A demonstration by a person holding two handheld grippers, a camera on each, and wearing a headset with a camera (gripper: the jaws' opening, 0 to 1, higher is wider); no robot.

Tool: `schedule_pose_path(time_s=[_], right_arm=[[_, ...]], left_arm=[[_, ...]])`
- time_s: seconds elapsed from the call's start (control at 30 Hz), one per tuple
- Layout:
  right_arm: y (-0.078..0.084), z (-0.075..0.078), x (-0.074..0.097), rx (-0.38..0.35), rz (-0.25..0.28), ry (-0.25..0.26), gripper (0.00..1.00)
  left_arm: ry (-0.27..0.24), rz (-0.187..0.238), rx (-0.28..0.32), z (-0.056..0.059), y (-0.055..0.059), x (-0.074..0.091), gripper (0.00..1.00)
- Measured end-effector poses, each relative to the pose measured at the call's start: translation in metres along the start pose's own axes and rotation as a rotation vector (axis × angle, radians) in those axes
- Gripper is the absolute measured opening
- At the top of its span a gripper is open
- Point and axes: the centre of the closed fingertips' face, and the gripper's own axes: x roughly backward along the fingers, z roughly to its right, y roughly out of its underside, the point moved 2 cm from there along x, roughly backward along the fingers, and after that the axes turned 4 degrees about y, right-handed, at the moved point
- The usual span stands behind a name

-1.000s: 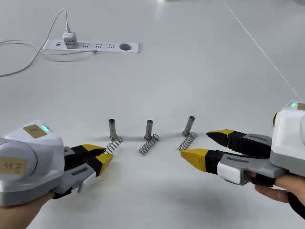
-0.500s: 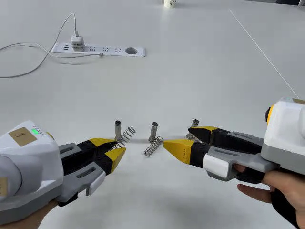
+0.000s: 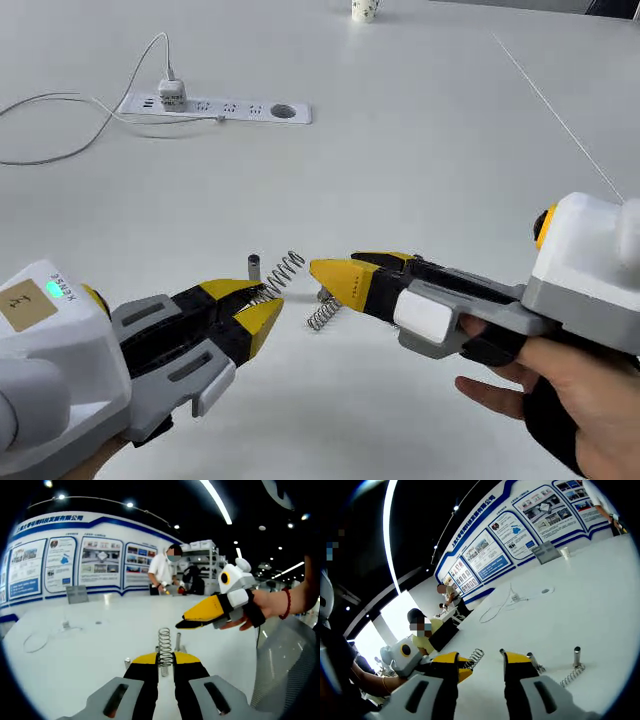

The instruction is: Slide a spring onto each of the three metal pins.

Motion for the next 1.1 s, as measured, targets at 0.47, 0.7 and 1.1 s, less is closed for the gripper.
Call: schedule_pose_path(time_s=[0.47,0.7,1.1], right_arm=[[0.003,-0.013,-0.011,-0.167,0.005,-0.064,0.23],[0.002,-0.019,-0.012,-0.21,0.008,-0.092,0.15],[0.002,-0.019,-0.012,-0.176,0.01,-0.109,0.12]], left_arm=[[0.036,0.071,-0.041,0.011,-0.015,0.002,0.1],[0.047,0.093,-0.042,0.011,-0.016,0.004,0.1],[0.04,0.052,-0.067,0.01,-0.012,0.003,0.1]])
